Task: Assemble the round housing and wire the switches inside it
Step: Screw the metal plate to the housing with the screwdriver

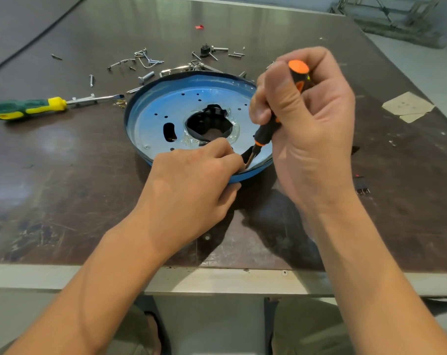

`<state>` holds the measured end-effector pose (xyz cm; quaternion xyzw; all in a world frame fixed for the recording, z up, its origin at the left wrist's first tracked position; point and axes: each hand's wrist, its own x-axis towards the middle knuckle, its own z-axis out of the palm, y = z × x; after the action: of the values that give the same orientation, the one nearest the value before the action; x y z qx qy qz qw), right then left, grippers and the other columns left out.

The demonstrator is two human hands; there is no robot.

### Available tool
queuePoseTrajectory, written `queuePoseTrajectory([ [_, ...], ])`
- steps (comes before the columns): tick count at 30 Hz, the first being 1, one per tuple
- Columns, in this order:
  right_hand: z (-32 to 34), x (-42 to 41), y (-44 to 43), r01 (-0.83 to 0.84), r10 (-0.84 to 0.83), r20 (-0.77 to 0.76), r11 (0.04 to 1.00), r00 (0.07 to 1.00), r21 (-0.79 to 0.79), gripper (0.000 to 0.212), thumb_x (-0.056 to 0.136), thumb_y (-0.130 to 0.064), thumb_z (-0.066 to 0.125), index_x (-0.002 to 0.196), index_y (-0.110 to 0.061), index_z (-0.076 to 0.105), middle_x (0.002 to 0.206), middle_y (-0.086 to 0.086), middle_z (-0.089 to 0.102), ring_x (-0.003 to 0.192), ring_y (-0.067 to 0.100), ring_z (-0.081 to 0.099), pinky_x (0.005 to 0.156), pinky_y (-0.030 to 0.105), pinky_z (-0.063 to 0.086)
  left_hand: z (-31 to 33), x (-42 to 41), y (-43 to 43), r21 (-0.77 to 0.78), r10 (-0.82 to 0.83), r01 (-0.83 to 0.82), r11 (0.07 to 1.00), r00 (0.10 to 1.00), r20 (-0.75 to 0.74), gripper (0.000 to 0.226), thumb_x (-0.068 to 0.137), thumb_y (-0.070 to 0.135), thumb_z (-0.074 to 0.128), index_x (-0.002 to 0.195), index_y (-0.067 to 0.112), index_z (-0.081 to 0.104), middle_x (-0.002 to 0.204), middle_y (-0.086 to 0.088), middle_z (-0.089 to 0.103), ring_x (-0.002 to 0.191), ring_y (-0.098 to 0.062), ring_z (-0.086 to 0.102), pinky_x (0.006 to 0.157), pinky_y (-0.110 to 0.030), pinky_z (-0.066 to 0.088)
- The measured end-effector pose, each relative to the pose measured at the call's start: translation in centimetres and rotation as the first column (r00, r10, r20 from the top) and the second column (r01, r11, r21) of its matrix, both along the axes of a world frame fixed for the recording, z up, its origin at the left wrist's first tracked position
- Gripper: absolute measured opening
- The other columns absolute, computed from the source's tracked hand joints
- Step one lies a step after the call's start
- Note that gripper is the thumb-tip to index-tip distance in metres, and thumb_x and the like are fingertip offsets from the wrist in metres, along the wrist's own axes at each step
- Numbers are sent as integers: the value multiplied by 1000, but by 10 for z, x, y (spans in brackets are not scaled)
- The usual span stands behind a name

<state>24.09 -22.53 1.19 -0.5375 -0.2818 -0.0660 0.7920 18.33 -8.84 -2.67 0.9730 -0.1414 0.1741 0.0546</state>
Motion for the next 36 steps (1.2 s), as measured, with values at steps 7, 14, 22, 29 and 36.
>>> queuePoseTrajectory([
  [7, 4, -1, -5, -41, 40, -32, 998, 999, -49, 16, 104, -8, 44, 106, 0, 59, 86, 14, 58, 76, 23, 56, 65, 37, 43, -2, 1, 0, -4, -2, 2, 1000, 1000, 12, 30, 91, 45, 56, 116, 30, 63, 112, 12, 60, 79, -18, 65, 58, -37, 54],
  [14, 5, -2, 1, 2, -2, -56, 1000, 998, -15, 5, 96, -6, 58, 97, -7, 53, 84, 15, 57, 65, 20, 56, 66, 32, 47, -1, 1, 0, -1, -9, 9, 1000, 1000, 2, 30, 91, 45, 56, 117, 30, 63, 112, 12, 59, 77, -17, 63, 57, -37, 54],
  [22, 3, 1, -2, -51, 49, -98, 999, 994, -18, 20, 105, -12, 41, 105, -2, 58, 86, 8, 57, 76, 21, 52, 71, 32, 46, -2, 1, 0, 3, -6, 6, 1000, 1000, 19, 29, 91, 45, 55, 115, 29, 63, 110, 11, 59, 77, -18, 63, 58, -36, 54],
  [29, 2, 0, 3, 38, -41, -73, 999, 997, -30, 6, 96, -6, 59, 96, -6, 53, 79, 3, 60, 71, 22, 60, 69, 37, 47, -2, 1, 1, 19, -18, 18, 1000, 1000, 12, 30, 92, 45, 54, 116, 30, 63, 114, 12, 59, 79, -17, 64, 59, -36, 54],
  [36, 0, 4, -5, -17, 18, -101, 1000, 995, 3, 13, 105, -15, 39, 106, -4, 46, 77, 7, 55, 63, 19, 47, 63, 33, 39, -1, 2, 1, 19, -14, 14, 1000, 1000, 12, 27, 91, 45, 54, 112, 31, 65, 112, 13, 60, 78, -17, 64, 58, -36, 53],
])
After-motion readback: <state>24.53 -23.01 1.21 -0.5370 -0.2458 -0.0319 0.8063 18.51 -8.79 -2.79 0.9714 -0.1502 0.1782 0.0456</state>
